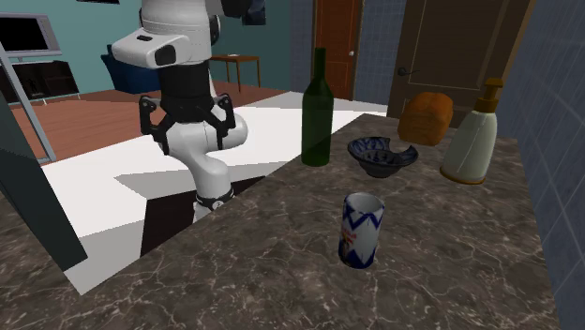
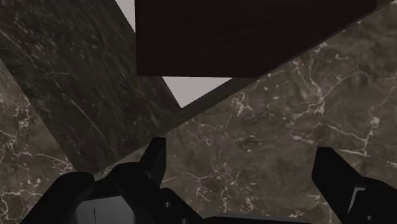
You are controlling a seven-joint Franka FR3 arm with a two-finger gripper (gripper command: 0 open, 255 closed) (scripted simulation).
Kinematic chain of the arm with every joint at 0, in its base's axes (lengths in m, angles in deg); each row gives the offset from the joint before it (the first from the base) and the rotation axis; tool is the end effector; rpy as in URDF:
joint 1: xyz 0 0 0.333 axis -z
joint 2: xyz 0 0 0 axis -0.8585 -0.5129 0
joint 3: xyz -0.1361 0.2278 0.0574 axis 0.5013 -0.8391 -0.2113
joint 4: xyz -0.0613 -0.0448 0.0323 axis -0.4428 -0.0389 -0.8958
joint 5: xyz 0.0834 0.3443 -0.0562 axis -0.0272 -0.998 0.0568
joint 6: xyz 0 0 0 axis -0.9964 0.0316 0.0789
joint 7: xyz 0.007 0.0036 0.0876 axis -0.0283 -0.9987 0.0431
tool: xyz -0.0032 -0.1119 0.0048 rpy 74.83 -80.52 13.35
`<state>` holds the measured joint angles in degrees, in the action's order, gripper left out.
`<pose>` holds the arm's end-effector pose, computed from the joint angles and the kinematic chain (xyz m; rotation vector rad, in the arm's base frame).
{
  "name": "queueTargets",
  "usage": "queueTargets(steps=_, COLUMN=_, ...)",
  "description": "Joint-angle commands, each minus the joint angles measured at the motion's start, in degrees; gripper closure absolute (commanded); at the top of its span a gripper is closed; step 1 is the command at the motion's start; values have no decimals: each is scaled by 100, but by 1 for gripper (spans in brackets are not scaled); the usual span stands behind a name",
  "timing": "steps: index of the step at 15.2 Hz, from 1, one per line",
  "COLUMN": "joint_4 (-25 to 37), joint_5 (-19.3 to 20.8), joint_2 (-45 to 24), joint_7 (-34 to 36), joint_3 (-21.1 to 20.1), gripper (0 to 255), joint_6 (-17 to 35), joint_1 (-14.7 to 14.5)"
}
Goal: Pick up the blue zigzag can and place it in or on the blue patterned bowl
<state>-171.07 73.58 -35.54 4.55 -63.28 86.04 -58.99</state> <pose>0.3025 -0.0313 0.5298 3.0816 -0.0629 -0.2137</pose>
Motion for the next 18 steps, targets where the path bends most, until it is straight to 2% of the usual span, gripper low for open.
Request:
queueTargets(steps=1, joint_4=0, joint_5=0, joint_2=0, joint_7=0, joint_3=0, gripper=0, joint_6=0, joint_1=0)
queueTargets(steps=10, joint_4=949, joint_5=-778, joint_2=-1610, joint_7=1069, joint_3=-614, gripper=0, joint_6=463, joint_1=-264)
queueTargets(steps=18, joint_4=2261, joint_5=-1185, joint_2=-3201, joint_7=1917, joint_3=-1014, gripper=0, joint_6=665, joint_1=-450)
